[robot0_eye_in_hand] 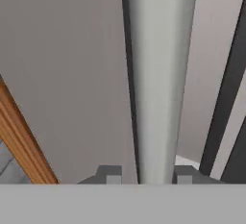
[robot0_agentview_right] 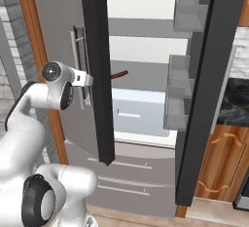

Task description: Move the hot dog bun to the plate on the dining table and place the condiment next to that plate. Then navigate to the fridge and take the sausage and place it on the plate as well.

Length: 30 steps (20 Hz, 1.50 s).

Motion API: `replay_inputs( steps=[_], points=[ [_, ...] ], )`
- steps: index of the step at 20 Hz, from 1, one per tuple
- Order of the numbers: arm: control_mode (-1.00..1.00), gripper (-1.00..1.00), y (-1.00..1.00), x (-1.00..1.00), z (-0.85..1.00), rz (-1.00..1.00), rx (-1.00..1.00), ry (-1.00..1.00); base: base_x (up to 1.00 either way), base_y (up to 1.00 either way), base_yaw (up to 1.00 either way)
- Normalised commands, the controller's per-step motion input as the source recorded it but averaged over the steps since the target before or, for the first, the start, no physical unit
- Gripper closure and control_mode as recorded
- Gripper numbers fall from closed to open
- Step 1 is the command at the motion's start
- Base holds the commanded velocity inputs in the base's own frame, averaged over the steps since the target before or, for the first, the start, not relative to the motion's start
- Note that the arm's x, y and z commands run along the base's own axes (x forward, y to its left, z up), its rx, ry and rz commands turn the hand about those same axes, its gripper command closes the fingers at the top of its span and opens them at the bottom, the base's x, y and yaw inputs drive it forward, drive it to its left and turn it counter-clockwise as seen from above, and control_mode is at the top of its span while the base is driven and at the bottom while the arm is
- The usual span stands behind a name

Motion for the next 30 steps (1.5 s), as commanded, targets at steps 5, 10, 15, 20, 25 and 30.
replay_inputs(
  steps=[5, 10, 15, 20, 25, 30],
  points=[
    [-1.0, 1.0, 0.79, -1.0, 0.49, 0.07, 0.0, 0.17, 0.0, 0.0, 0.0],
    [-1.0, 1.0, 0.92, -0.88, 0.45, 0.1, 0.0, 0.19, 0.0, 0.0, 0.0],
    [-1.0, -1.0, 0.12, -0.91, 0.48, 0.04, 0.0, 0.03, 0.0, 0.0, 0.0],
    [-1.0, -1.0, -1.0, -1.0, 0.33, 0.0, 0.16, -0.09, 0.0, 0.0, 0.0],
    [-1.0, -1.0, -1.0, -0.37, 0.0, -0.07, 0.06, 0.01, 0.0, 0.0, 0.0],
    [-1.0, -1.0, -1.0, 0.36, 0.0, -0.12, 0.05, 0.01, 0.0, 0.0, 0.0]
  ],
)
